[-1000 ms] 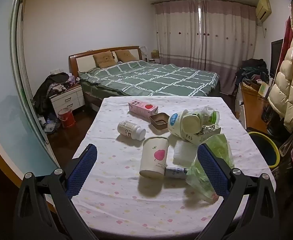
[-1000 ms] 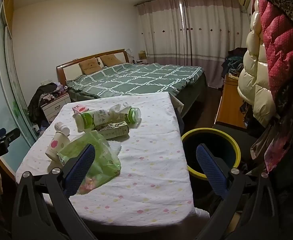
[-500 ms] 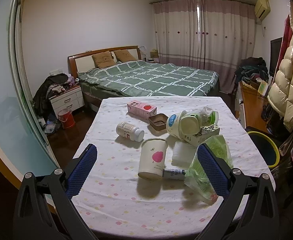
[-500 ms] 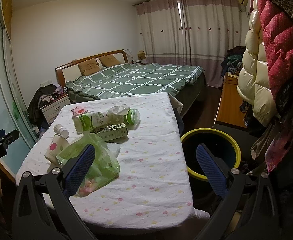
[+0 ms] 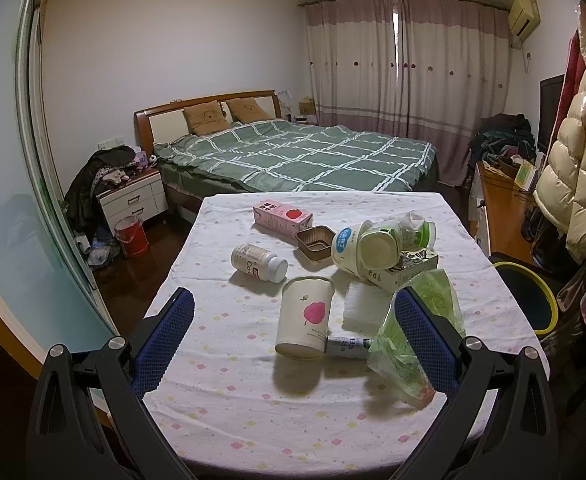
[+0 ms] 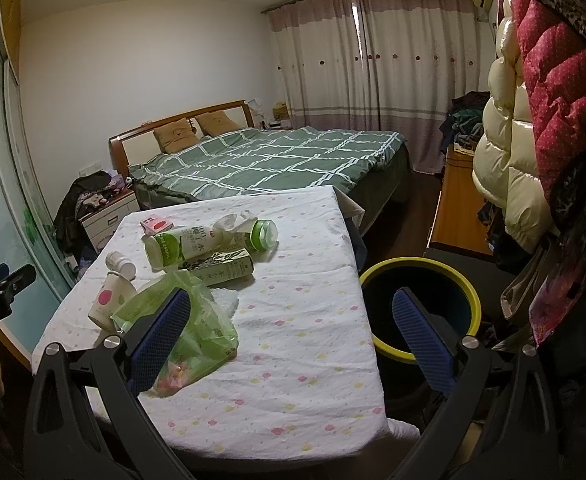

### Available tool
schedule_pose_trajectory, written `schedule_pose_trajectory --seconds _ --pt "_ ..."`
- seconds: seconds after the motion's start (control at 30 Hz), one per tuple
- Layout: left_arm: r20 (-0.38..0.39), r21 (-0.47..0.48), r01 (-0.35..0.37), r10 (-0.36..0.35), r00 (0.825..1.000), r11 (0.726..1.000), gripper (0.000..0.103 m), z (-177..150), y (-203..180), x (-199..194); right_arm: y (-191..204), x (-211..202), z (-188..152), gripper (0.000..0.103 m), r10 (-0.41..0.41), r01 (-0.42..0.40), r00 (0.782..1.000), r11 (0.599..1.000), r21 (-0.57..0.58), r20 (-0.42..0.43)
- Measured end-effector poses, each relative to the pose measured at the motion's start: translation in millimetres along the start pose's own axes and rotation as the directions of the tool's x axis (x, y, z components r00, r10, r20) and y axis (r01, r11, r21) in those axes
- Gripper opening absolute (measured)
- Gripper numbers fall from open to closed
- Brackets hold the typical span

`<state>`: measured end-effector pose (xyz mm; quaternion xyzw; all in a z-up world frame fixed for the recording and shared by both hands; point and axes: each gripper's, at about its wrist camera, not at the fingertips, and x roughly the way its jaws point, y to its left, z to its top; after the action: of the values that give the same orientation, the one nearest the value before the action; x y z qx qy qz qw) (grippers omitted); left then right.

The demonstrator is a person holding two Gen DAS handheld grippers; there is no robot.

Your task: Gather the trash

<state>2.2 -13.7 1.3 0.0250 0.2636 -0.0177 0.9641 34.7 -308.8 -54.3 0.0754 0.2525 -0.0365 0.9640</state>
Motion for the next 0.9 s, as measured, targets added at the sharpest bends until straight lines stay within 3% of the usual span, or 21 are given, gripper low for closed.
schedule_pose_trajectory --seconds 0.9 --pt "-0.034 0.008 0.02 -0.019 0.999 1.0 0.099 4.7 -8.7 14.1 -7.3 13.7 1.0 0.097 -0.001 0.002 1.0 1.0 0.019 -0.031"
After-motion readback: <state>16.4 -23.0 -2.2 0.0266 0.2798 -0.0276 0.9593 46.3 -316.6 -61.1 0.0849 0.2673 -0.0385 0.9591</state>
